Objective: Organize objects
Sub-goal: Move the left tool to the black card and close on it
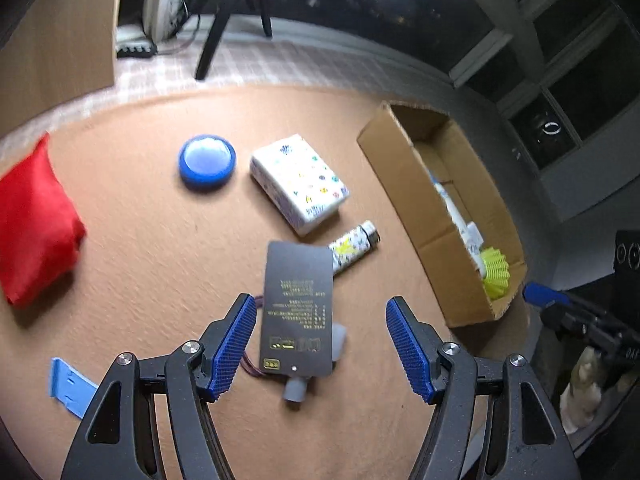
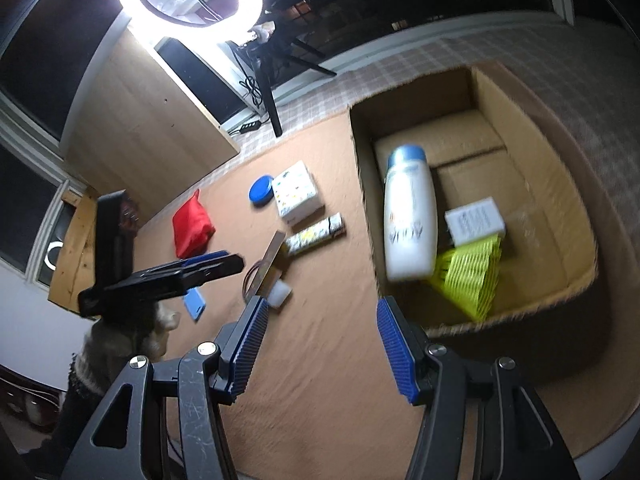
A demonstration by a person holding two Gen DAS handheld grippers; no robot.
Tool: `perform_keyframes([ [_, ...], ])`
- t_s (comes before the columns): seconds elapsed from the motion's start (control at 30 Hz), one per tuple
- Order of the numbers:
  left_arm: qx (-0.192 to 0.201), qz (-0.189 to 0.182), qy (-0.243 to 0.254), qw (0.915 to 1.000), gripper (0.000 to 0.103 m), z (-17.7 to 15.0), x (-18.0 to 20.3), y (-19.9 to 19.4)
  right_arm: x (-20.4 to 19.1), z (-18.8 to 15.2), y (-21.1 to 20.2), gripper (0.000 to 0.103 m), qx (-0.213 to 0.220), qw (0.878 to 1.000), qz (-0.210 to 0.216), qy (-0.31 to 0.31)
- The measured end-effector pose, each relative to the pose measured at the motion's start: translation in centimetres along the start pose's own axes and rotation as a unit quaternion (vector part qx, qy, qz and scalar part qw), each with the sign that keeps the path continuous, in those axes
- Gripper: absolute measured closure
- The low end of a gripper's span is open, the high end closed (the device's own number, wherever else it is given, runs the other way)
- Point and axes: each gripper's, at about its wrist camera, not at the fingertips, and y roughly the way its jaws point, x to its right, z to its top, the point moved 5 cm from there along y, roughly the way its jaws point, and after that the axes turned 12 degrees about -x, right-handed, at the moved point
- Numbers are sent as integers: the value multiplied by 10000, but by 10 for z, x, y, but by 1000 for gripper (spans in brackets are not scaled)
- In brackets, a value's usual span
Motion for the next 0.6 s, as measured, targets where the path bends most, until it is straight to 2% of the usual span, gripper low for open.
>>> perform_keyframes([
  [0.17, -271, 154, 125, 9994, 32, 0, 5, 19, 8, -15, 1, 50, -40, 9999, 72, 123],
  [0.43, -560, 649, 246, 9960, 33, -1, 0, 47, 32, -24, -6, 50, 20, 9990, 76, 430],
  [0.6, -532, 797, 288, 9950, 33, -3, 0, 49, 40, -26, -3, 50, -18, 9986, 52, 533],
])
